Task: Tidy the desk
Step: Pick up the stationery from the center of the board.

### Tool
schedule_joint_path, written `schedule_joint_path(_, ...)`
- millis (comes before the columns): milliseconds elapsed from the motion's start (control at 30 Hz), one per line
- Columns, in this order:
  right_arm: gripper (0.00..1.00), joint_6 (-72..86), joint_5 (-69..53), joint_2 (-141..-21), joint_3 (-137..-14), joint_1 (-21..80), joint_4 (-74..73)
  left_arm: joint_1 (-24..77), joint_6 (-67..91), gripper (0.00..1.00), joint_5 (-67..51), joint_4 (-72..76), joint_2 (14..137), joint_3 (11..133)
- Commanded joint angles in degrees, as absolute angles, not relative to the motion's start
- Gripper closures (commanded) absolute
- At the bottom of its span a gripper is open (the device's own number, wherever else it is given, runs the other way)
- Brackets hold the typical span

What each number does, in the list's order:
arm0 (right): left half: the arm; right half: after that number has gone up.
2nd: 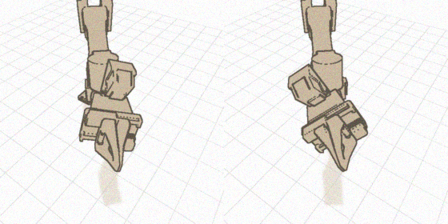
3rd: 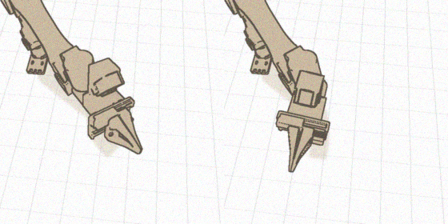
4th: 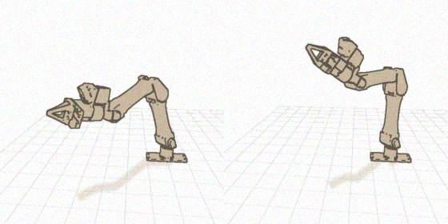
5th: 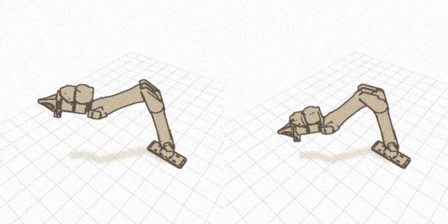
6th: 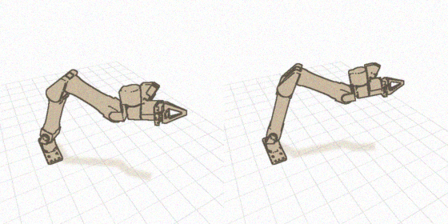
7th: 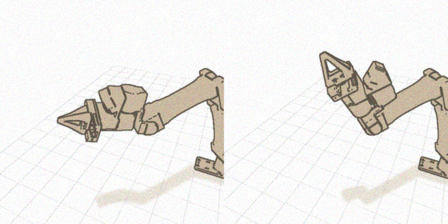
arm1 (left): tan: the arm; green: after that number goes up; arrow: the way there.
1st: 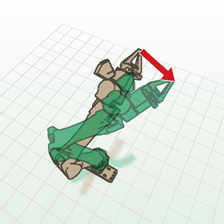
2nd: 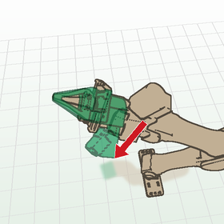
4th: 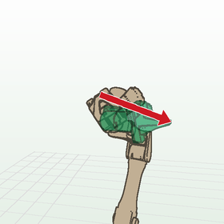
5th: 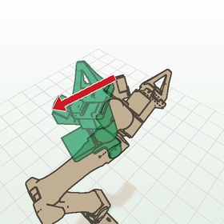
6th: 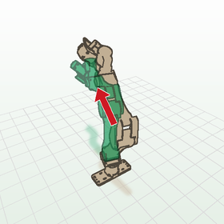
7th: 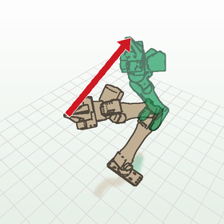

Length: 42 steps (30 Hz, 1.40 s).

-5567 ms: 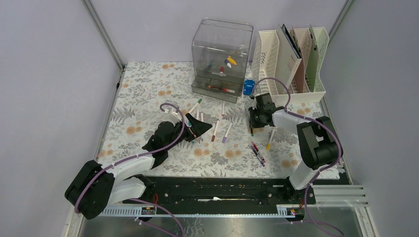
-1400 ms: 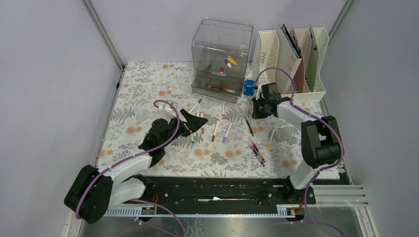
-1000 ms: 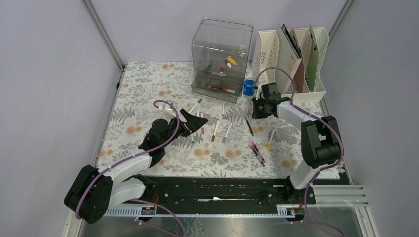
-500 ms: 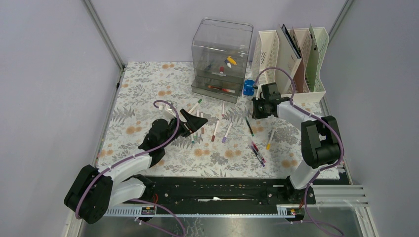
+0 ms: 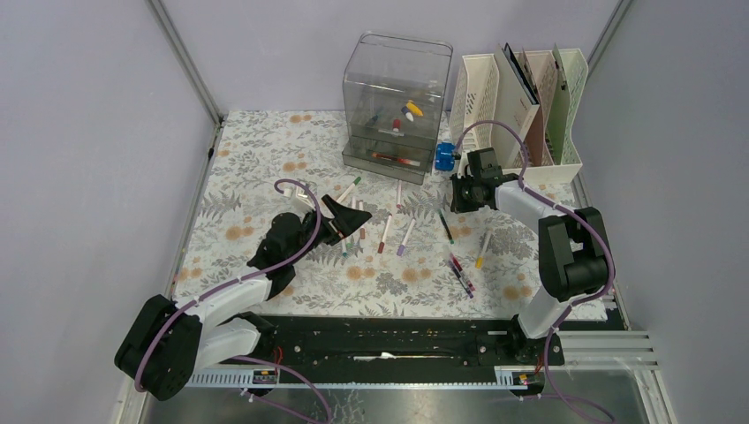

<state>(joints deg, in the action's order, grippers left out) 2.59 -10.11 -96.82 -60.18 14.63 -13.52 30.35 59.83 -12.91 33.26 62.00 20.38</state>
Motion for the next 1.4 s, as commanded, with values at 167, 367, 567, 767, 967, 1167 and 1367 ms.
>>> schedule_joint_path(167,1.00,1.89,-10.34,-94.47,-59.12,16.07,-13.44,30.06,60.16,0.07,-14.17,38.32,63.11,20.73)
schedule_joint_path(367,1.00,1.89,-10.34,-93.93,-59.32,16.04,-13.44,30.04,60.56,0.07,-14.67,38.81,63.81,20.85)
schedule_joint_path(567,1.00,1.89,-10.34,-92.87,-59.14,15.82,-13.44,30.06,60.49,0.07,-14.19,38.20,63.13,20.53)
schedule_joint_path(767,1.00,1.89,-10.34,-93.88,-58.19,16.34,-13.44,30.05,60.47,0.07,-14.37,38.27,63.42,20.48)
schedule_joint_path(967,1.00,1.89,-10.34,-95.96,-60.27,17.49,-13.44,30.04,60.43,0.07,-14.35,37.86,62.97,20.48)
schedule_joint_path(1167,1.00,1.89,-10.34,-95.52,-60.46,17.51,-13.44,30.10,59.90,0.07,-14.09,34.74,63.31,21.65)
schedule_joint_path(1367,1.00,1.89,-10.34,-91.08,-60.02,17.36,-13.44,33.07,59.49,0.10,-14.52,31.69,68.16,26.30)
